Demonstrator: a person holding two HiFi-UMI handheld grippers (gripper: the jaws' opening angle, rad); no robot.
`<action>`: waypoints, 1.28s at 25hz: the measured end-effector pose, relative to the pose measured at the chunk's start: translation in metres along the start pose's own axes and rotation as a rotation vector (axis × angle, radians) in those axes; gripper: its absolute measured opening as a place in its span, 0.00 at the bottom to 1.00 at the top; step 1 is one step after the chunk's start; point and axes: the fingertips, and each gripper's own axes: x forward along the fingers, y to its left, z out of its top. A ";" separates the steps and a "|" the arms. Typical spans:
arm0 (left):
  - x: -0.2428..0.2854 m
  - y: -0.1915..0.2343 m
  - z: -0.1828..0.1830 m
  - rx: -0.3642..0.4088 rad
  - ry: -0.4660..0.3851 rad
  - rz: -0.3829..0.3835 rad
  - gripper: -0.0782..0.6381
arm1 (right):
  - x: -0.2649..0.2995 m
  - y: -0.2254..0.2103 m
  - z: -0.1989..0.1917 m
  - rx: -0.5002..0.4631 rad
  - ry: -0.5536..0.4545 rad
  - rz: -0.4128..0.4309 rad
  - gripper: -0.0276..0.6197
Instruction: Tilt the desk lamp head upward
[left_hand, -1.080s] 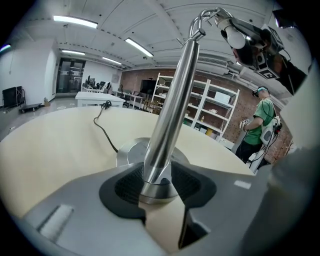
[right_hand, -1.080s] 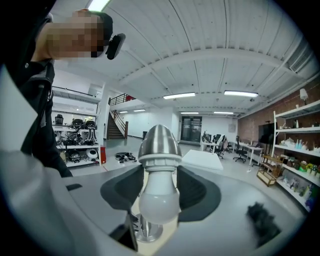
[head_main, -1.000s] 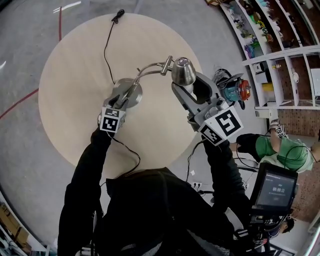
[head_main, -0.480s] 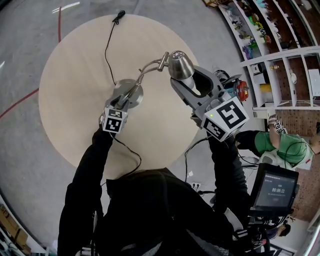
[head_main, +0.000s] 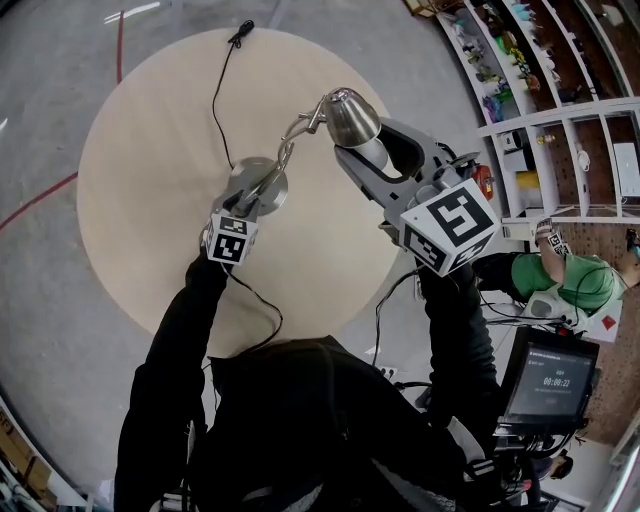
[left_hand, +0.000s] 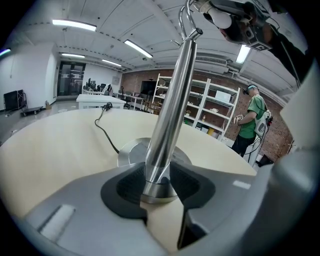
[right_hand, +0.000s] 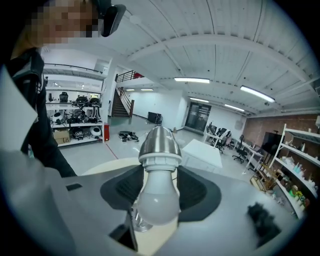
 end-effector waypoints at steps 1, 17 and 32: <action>0.000 -0.001 0.000 -0.003 0.000 0.000 0.33 | 0.001 0.000 0.002 -0.010 0.004 0.002 0.37; 0.007 0.000 -0.002 -0.026 -0.003 -0.016 0.33 | 0.028 0.006 0.013 -0.098 0.115 -0.002 0.37; 0.014 0.005 -0.004 -0.026 0.024 -0.004 0.33 | 0.044 0.008 0.016 -0.141 0.145 -0.007 0.37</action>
